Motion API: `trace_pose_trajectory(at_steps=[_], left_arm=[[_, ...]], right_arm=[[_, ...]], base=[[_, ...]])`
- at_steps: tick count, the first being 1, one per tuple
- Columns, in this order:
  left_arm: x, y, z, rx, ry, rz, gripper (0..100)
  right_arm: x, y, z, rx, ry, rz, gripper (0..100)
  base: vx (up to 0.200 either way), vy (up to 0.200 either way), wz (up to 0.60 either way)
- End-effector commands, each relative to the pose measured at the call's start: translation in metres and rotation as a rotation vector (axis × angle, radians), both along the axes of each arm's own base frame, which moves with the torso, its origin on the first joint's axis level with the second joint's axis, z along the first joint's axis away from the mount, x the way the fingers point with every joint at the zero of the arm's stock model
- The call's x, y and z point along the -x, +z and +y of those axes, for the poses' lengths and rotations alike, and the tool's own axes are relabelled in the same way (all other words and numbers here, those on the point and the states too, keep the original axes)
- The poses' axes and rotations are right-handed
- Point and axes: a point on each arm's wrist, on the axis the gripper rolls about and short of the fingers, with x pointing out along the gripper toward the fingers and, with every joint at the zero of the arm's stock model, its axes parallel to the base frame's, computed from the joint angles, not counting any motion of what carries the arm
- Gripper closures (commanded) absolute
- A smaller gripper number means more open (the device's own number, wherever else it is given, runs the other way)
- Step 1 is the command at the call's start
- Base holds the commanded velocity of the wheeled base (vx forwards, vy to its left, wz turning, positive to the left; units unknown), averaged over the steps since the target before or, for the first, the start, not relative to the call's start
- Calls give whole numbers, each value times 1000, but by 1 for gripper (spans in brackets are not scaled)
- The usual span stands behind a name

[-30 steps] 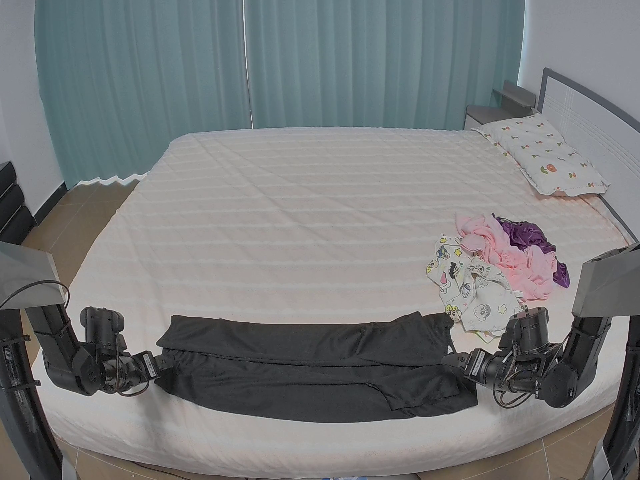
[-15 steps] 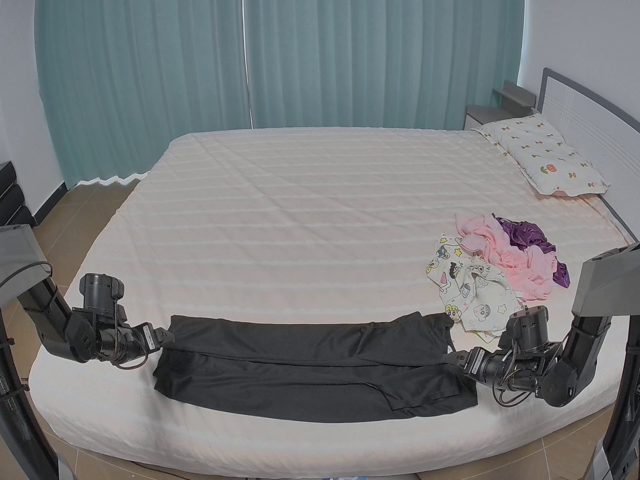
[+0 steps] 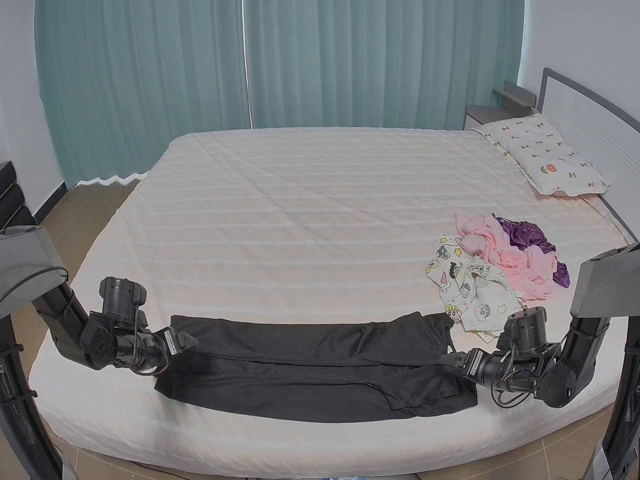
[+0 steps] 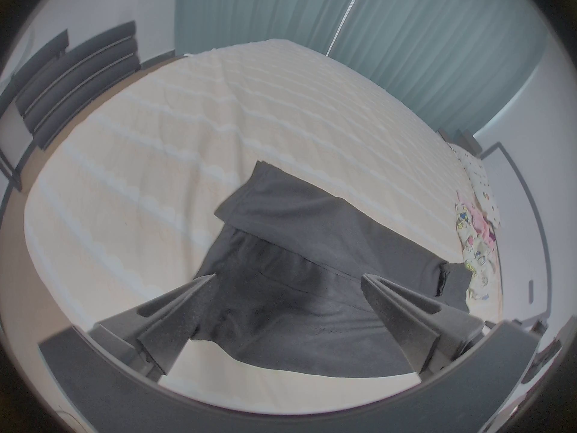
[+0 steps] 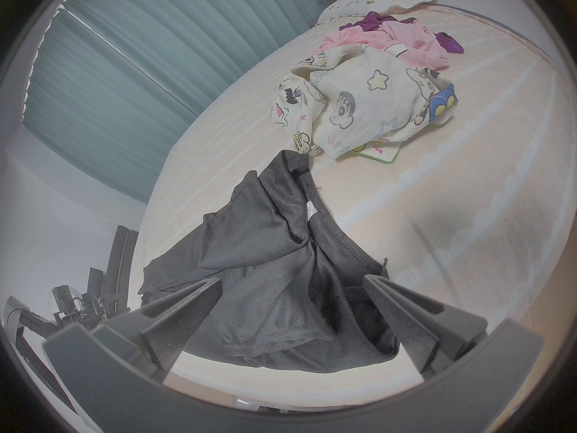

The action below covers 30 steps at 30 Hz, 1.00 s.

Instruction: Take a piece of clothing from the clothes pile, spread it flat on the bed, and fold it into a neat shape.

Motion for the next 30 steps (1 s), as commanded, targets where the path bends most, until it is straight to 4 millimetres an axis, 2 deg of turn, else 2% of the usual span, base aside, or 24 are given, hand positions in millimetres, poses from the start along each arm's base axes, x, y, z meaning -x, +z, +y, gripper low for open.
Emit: trace_pose_trajectory(at_steps=[1,6,11,15,16,17,21,26,30], left_arm=[[8,-7,-19,31,-25,38,0],[12,-25,-15,0,-10,100,0],[12,-32,7,-57,16,119,0],[18,-38,15,-87,3,149,0],[28,-41,18,-103,-12,182,0],[30,-41,19,-106,-15,184,0],[30,-32,23,-110,-6,154,0],[18,2,26,-102,19,16,0],[5,18,26,-101,25,-62,0]], right_arm=[[1,0,1,0,4,1,0],[2,0,0,0,1,3,0],[2,0,0,0,1,5,0],[2,0,0,0,1,5,0],[1,0,0,-1,1,2,0],[0,0,1,-1,1,0,0],[0,0,1,-2,1,-1,0],[1,0,0,-1,0,2,0],[2,1,0,-1,0,2,0]], base=[[0,0,0],[0,0,0],[0,0,0],[0,0,0],[0,0,0],[0,0,0],[0,0,0],[0,0,0],[0,0,0]])
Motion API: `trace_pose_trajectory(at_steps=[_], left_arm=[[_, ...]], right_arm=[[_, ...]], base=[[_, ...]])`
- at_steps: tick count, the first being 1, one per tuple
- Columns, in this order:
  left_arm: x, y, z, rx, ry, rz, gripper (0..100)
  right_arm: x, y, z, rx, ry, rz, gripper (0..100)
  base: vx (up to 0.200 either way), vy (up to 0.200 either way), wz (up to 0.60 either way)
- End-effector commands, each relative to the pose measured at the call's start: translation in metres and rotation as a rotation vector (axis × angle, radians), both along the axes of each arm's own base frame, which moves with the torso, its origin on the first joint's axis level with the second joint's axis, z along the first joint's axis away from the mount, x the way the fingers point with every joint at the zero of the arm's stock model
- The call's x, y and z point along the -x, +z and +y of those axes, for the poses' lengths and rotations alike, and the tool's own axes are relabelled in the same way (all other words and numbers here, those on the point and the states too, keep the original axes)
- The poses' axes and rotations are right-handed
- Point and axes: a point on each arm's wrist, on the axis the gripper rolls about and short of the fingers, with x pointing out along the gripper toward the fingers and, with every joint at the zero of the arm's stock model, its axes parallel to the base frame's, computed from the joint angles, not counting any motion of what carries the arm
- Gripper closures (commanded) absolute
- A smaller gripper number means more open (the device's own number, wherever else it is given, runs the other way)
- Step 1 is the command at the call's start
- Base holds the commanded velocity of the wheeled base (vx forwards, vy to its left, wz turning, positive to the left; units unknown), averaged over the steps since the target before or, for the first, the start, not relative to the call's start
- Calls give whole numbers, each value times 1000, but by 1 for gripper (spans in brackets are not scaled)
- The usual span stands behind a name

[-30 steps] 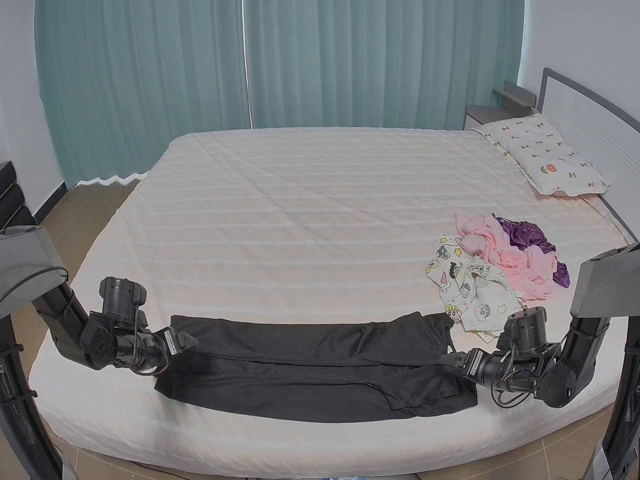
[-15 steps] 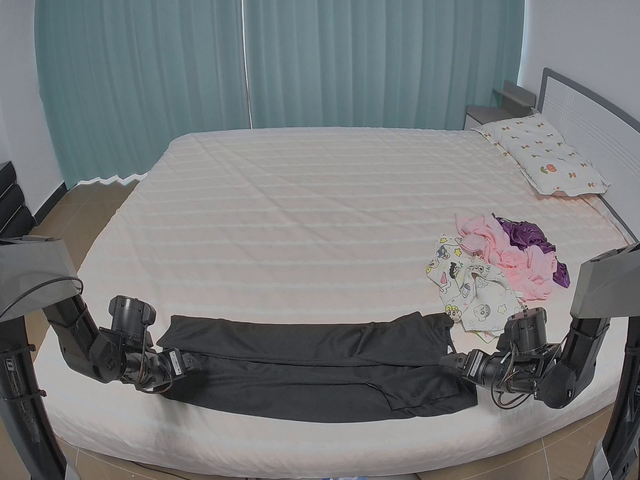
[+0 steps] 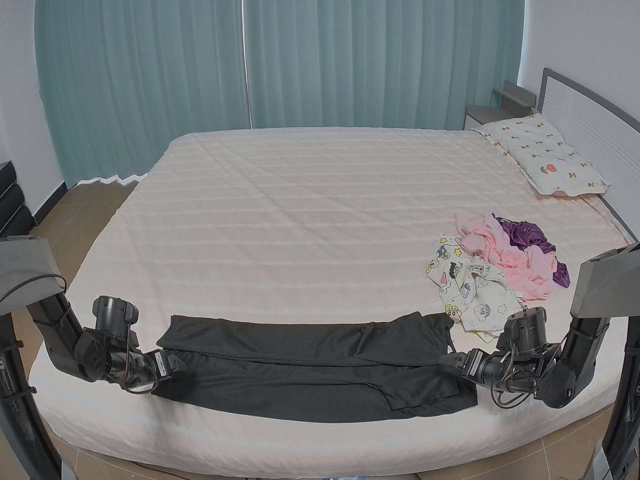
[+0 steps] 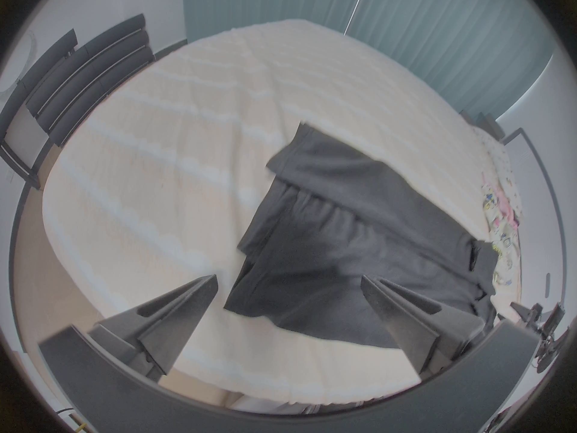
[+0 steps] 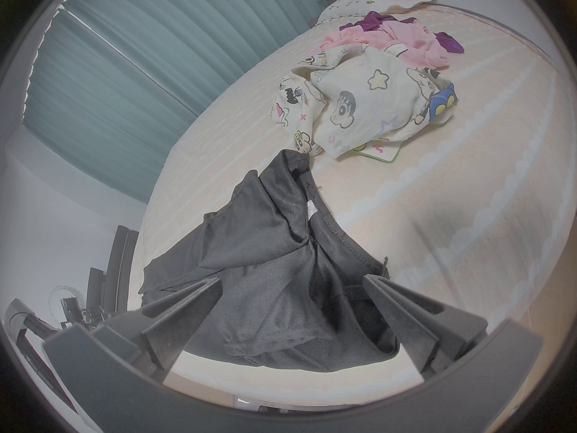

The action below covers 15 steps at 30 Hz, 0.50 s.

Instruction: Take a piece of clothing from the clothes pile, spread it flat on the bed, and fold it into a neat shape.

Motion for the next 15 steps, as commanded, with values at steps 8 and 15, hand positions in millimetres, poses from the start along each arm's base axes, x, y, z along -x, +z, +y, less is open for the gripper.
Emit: trace_pose_trajectory(at_steps=[8,15], left_arm=[[-29,2,-8,-1,-32,-69,0],[-46,-21,-9,3,-34,-34,0]], right_arm=[[0,-1,0,1,1,3,0],[-1,-2,0,1,1,3,0]], base=[[0,0,0],[0,0,0]])
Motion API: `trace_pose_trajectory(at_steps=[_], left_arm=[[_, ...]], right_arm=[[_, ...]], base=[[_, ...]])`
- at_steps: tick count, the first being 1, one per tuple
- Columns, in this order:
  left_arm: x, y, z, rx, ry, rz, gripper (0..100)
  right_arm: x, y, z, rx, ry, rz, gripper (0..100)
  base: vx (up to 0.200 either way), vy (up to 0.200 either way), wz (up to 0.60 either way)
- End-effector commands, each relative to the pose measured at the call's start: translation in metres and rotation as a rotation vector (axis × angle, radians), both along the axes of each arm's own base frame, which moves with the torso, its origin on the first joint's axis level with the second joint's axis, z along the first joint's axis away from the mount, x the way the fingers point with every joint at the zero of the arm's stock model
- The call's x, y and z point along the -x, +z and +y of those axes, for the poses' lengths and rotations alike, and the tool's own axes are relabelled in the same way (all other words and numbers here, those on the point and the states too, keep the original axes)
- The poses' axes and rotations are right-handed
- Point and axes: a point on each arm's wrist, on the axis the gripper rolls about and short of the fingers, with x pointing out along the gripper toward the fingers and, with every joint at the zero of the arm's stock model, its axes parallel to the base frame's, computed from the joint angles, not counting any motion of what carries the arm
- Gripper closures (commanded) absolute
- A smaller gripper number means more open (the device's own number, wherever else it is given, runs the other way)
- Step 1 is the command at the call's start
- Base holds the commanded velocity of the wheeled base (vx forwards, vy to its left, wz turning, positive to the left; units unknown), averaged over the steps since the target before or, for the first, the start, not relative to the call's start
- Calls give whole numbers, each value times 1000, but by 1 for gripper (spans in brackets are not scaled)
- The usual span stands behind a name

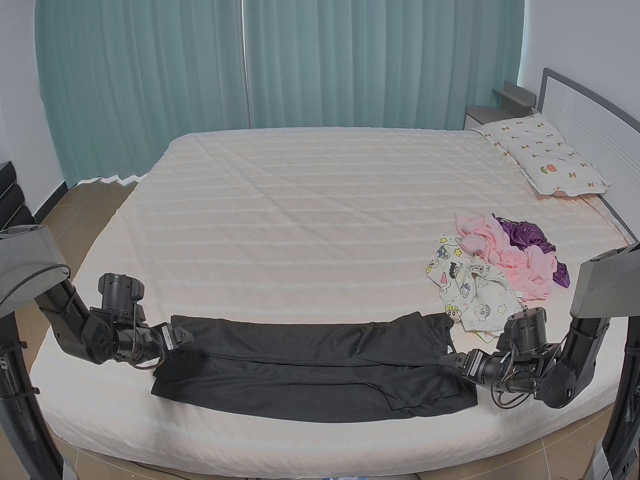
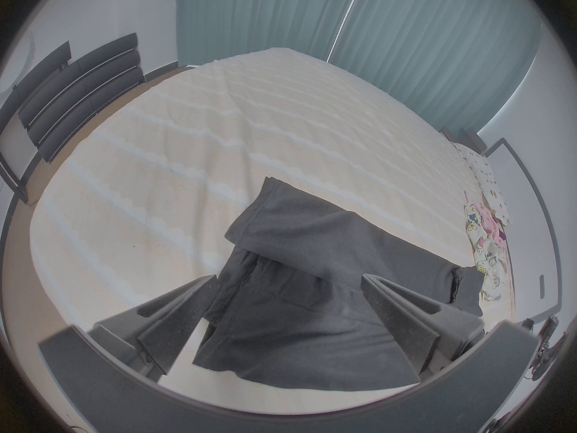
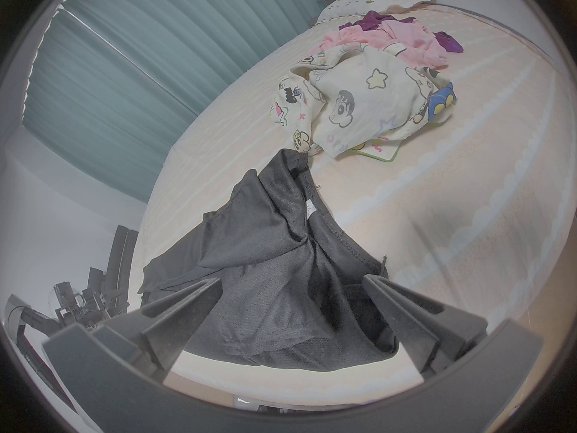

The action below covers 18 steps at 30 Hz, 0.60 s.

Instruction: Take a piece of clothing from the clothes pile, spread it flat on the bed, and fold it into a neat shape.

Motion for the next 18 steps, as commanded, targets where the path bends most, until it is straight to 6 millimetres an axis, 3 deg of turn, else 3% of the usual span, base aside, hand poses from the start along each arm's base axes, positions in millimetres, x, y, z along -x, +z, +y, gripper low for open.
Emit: trace_pose_trajectory(at_steps=[1,18], left_arm=[[-11,-25,-2,1,-6,49,0],[-25,-41,-2,-3,-8,61,0]], right_arm=[[0,-2,0,1,1,4,0],[-1,-3,0,1,0,6,0]], base=[[0,0,0],[0,0,0]])
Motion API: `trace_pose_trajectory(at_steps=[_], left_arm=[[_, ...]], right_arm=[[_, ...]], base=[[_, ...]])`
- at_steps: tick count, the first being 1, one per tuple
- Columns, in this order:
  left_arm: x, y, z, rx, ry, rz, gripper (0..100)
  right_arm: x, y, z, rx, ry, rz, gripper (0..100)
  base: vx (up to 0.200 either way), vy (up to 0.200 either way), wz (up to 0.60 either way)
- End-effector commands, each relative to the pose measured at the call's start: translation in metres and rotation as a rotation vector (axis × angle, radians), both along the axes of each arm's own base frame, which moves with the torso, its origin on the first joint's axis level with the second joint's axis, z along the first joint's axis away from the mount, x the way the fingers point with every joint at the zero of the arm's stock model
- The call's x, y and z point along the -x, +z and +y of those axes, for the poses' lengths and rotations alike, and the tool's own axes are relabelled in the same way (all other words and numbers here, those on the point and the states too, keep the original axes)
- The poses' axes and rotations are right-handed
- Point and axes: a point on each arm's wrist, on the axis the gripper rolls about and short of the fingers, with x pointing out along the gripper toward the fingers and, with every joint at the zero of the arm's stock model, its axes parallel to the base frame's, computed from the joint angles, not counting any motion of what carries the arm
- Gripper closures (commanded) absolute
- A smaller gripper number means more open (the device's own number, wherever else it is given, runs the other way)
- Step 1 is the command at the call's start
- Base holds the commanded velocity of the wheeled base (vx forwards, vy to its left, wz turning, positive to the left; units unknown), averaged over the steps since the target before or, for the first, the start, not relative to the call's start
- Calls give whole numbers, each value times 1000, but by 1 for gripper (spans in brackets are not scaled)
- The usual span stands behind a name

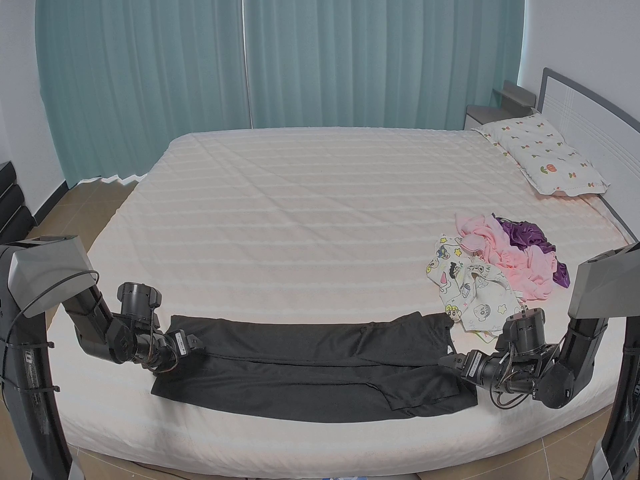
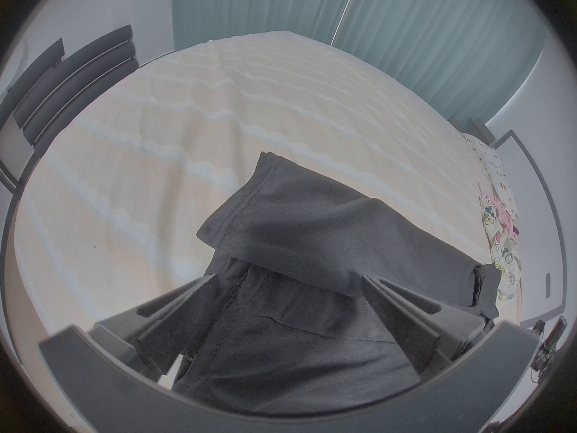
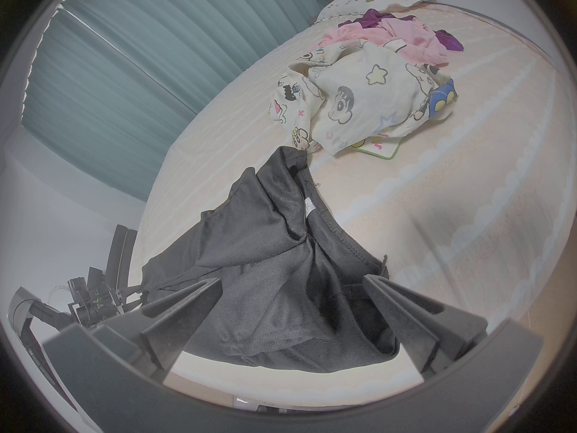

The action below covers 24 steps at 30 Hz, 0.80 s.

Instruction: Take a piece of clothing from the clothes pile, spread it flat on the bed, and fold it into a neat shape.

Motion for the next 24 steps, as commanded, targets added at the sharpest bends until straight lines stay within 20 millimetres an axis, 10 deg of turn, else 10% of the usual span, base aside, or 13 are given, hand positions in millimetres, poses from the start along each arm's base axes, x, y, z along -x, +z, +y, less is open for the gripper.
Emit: trace_pose_trajectory(at_steps=[1,5,6,24], left_arm=[[-1,-6,1,-1,3,14,0],[0,-7,3,-4,8,19,0],[0,-6,3,-4,11,18,100],[4,12,15,-27,62,-19,100]], right_arm=[[0,0,0,-2,0,-6,0],[-1,-1,0,-4,0,-12,0],[-1,-1,0,-4,0,-12,0],[0,-1,0,-3,0,-10,0]], base=[[0,0,0],[0,0,0],[0,0,0],[0,0,0]])
